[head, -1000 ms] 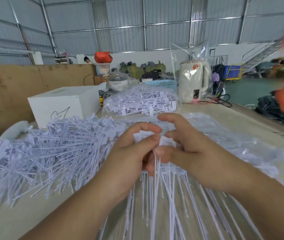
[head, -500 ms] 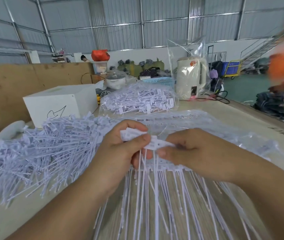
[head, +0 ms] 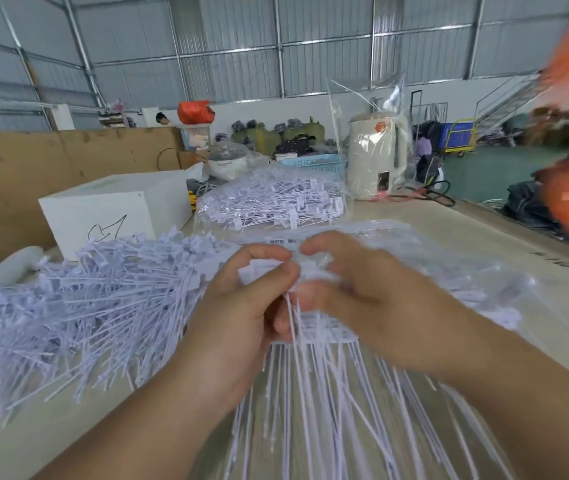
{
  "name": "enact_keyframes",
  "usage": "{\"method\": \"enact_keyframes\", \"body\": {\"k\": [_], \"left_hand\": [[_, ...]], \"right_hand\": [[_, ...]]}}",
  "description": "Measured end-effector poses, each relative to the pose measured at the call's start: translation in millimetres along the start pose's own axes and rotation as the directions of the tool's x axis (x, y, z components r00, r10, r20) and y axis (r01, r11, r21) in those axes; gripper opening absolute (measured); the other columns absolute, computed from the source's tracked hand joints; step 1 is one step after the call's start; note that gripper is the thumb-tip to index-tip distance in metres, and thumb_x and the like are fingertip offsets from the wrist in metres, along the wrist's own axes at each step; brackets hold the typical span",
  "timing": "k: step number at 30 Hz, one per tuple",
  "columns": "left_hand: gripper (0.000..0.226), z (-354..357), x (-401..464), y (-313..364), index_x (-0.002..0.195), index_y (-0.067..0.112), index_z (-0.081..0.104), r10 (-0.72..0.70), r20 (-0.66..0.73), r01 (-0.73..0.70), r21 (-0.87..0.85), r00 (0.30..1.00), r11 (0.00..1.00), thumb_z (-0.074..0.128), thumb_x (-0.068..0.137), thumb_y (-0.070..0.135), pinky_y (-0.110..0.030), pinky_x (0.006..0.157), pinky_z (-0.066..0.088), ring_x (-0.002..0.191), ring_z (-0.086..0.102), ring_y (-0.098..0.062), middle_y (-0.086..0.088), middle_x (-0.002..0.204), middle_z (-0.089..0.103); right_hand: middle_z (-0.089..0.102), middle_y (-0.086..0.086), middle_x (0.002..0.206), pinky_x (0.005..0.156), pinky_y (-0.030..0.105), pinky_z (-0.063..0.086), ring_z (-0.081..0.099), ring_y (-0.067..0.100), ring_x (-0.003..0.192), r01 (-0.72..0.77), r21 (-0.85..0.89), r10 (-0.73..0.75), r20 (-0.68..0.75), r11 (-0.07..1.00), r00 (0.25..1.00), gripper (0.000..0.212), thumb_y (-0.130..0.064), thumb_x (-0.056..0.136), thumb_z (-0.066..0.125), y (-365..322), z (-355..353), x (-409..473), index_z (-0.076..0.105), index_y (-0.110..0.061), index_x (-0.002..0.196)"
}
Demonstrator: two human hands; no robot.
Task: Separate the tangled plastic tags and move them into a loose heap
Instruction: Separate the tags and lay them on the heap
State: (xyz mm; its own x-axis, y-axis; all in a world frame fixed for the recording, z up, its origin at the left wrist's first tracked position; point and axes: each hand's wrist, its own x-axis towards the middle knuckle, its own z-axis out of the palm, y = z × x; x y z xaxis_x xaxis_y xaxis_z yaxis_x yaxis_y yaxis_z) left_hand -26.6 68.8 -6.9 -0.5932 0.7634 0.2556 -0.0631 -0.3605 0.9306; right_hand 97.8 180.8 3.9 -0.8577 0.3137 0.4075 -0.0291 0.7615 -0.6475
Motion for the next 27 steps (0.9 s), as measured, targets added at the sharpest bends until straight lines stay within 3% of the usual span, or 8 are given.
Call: {"method": "enact_keyframes", "body": {"k": [2, 6, 10, 13, 15, 17, 24, 27], "left_hand": [[0.020, -1.2, -0.4, -0.9, 0.074, 0.028, 0.069, 0.039, 0.047, -0.043, 0.086, 0.998, 0.995, 0.082, 0.063, 0.017, -0.020, 0.038, 0.036, 0.037, 0.040, -0.011, -0.005, 0.060, 0.056], [0.014, -5.2, 0.5, 0.2, 0.074, 0.029, 0.068, 0.033, 0.131, -0.047, 0.109, 0.991, 0.993, 0.074, 0.067, 0.017, -0.017, 0.038, 0.036, 0.039, 0.044, -0.008, 0.002, 0.064, 0.065], [0.024, -9.6, 2.5, 2.3, 0.073, 0.028, 0.069, 0.016, 0.176, -0.041, 0.142, 0.984, 0.989, 0.079, 0.065, 0.007, -0.014, 0.036, 0.035, 0.041, 0.047, -0.007, 0.001, 0.062, 0.063], [0.023, -15.3, 6.9, 7.1, 0.076, 0.027, 0.068, 0.038, 0.148, -0.065, 0.182, 0.988, 0.981, 0.078, 0.063, 0.011, -0.016, 0.037, 0.037, 0.038, 0.044, -0.007, 0.001, 0.058, 0.059], [0.020, -21.8, 11.7, 11.0, 0.079, 0.024, 0.066, 0.044, 0.080, -0.058, 0.176, 0.996, 0.983, 0.072, 0.063, 0.012, -0.017, 0.037, 0.037, 0.037, 0.043, -0.008, -0.001, 0.058, 0.058], [0.023, -27.8, 15.3, 13.0, 0.083, 0.021, 0.065, 0.029, 0.024, -0.033, 0.164, 0.999, 0.986, 0.071, 0.063, 0.012, -0.016, 0.039, 0.036, 0.037, 0.044, -0.008, 0.000, 0.056, 0.058], [0.032, -34.2, 18.1, 13.5, 0.078, 0.028, 0.067, 0.068, 0.082, -0.086, 0.236, 0.994, 0.968, 0.082, 0.050, 0.029, -0.014, 0.038, 0.034, 0.040, 0.047, -0.008, 0.002, 0.055, 0.058], [0.029, -34.2, 18.5, 12.4, 0.080, 0.026, 0.065, 0.089, 0.080, -0.108, 0.279, 0.993, 0.954, 0.079, 0.055, 0.025, -0.014, 0.038, 0.035, 0.041, 0.048, -0.007, 0.002, 0.056, 0.058]], "right_hand": [[0.071, 0.000, 0.085, 0.070, 0.054, 0.054, 0.067, 0.025, 0.075, 0.041, -0.071, -0.034, 0.100, 0.997, 0.994, 0.035, -0.053, 0.094, 0.050, 0.4, 9.6, -0.1, 0.039, -0.043, 0.125], [0.064, -0.015, 0.087, 0.070, 0.031, 0.050, 0.061, 0.002, 0.072, 0.061, -0.112, -0.055, 0.057, 0.992, 0.997, 0.051, -0.052, 0.093, 0.055, 2.5, 9.1, -0.1, 0.029, -0.043, 0.136], [0.064, -0.012, 0.106, 0.082, 0.041, 0.052, 0.062, 0.006, 0.094, 0.062, -0.115, -0.055, 0.062, 0.991, 0.997, 0.049, -0.050, 0.091, 0.058, -3.0, 11.0, 0.5, 0.037, -0.038, 0.133], [0.062, -0.009, 0.084, 0.066, 0.037, 0.051, 0.060, 0.006, 0.073, -0.052, -0.247, 0.062, 0.035, 0.968, 0.997, 0.041, -0.070, 0.082, 0.049, -6.4, 1.0, 0.3, 0.056, -0.034, 0.102], [0.051, -0.004, 0.062, 0.053, 0.033, 0.039, 0.050, 0.010, 0.054, -0.138, -0.358, 0.158, 0.026, 0.924, 0.987, 0.048, -0.072, 0.078, 0.047, -6.8, -7.1, -1.1, 0.051, -0.025, 0.072], [0.040, -0.004, 0.052, 0.050, 0.030, 0.032, 0.039, 0.009, 0.044, -0.162, -0.352, 0.181, 0.022, 0.922, 0.983, 0.050, -0.064, 0.082, 0.052, -5.6, -10.5, -1.6, 0.042, -0.020, 0.060], [0.050, -0.005, 0.055, 0.049, 0.029, 0.036, 0.046, 0.008, 0.046, -0.060, -0.273, 0.074, 0.041, 0.960, 0.996, 0.030, -0.051, 0.090, 0.057, -2.1, -10.0, 1.0, 0.059, -0.025, 0.076], [0.050, -0.008, 0.055, 0.052, 0.033, 0.037, 0.044, 0.008, 0.046, -0.034, -0.249, 0.049, 0.057, 0.968, 0.997, 0.030, -0.044, 0.092, 0.058, -0.3, -6.2, 0.3, 0.054, -0.022, 0.072]]}}
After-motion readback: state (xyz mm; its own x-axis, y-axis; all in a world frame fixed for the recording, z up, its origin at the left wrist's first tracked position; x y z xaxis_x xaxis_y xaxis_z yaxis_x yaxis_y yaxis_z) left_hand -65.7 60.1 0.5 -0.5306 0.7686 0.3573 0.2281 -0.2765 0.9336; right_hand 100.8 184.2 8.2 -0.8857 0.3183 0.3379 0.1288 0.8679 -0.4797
